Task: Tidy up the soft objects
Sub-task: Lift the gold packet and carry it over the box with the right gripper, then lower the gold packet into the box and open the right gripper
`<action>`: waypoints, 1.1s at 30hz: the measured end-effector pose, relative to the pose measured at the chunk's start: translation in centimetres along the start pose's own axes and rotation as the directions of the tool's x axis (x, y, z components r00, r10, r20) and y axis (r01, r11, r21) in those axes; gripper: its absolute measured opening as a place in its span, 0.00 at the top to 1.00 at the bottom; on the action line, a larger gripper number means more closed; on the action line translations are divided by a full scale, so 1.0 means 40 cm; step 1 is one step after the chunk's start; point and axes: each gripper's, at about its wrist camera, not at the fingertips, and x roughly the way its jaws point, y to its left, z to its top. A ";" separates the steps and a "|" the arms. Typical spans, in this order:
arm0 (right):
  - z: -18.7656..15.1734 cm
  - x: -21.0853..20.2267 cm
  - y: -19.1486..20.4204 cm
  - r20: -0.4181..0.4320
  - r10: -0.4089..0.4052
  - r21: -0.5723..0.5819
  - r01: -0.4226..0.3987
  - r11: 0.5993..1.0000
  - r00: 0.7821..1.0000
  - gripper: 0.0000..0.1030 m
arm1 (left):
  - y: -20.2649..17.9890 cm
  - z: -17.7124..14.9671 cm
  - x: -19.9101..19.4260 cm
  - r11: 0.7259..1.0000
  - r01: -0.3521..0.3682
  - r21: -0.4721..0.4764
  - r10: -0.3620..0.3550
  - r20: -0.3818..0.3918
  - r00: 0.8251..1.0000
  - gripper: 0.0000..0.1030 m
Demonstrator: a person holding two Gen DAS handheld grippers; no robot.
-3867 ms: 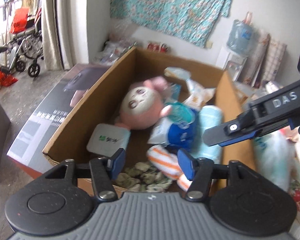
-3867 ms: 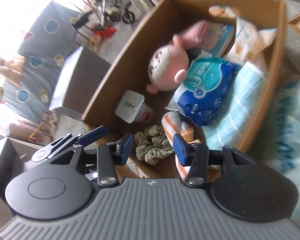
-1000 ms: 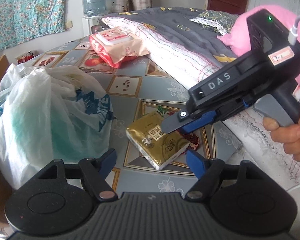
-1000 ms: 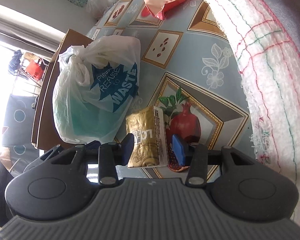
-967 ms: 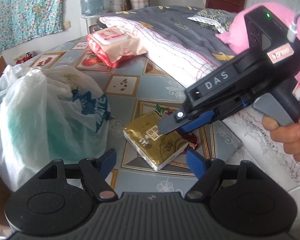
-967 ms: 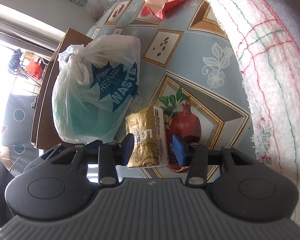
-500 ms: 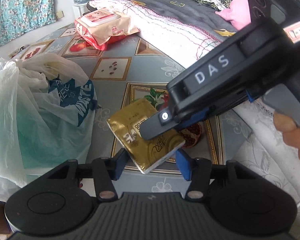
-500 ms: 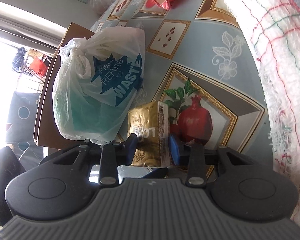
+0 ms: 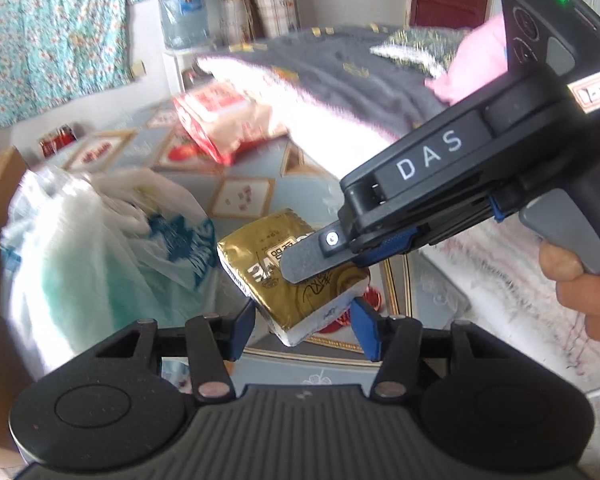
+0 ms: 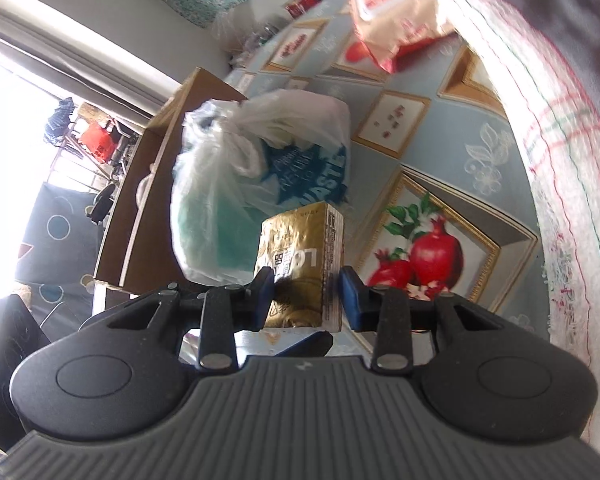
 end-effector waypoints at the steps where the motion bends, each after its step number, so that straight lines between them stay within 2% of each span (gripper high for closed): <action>1: 0.002 -0.008 0.018 0.009 0.006 -0.013 -0.006 1.000 1.000 0.66 | 0.004 0.003 -0.017 1.000 -0.006 -0.003 0.006 0.015 1.000 0.48; 9: 0.033 -0.022 0.182 0.032 0.066 -0.149 -0.060 0.987 0.997 0.65 | 0.060 0.013 -0.152 0.995 -0.084 -0.059 0.090 0.117 0.989 0.48; 17: 0.083 0.082 0.383 -0.048 0.126 -0.295 -0.135 0.946 0.991 0.64 | 0.196 0.004 -0.261 0.962 -0.172 -0.210 0.205 0.146 0.968 0.48; 21: 0.120 0.168 0.494 -0.138 0.161 -0.337 -0.199 0.920 0.977 0.64 | 0.285 -0.005 -0.315 0.932 -0.218 -0.289 0.265 0.137 0.954 0.47; 26: 0.147 0.299 0.632 -0.273 0.187 -0.374 -0.283 0.883 0.944 0.63 | 0.411 -0.025 -0.375 0.877 -0.257 -0.405 0.321 0.100 0.942 0.47; 29: 0.154 0.388 0.694 -0.350 0.165 -0.390 -0.304 0.869 0.922 0.63 | 0.478 -0.061 -0.389 0.843 -0.267 -0.467 0.332 0.063 0.941 0.47; 33: 0.159 0.504 0.736 -0.443 0.117 -0.391 -0.309 0.867 0.889 0.62 | 0.562 -0.098 -0.369 0.802 -0.261 -0.538 0.317 0.012 0.948 0.47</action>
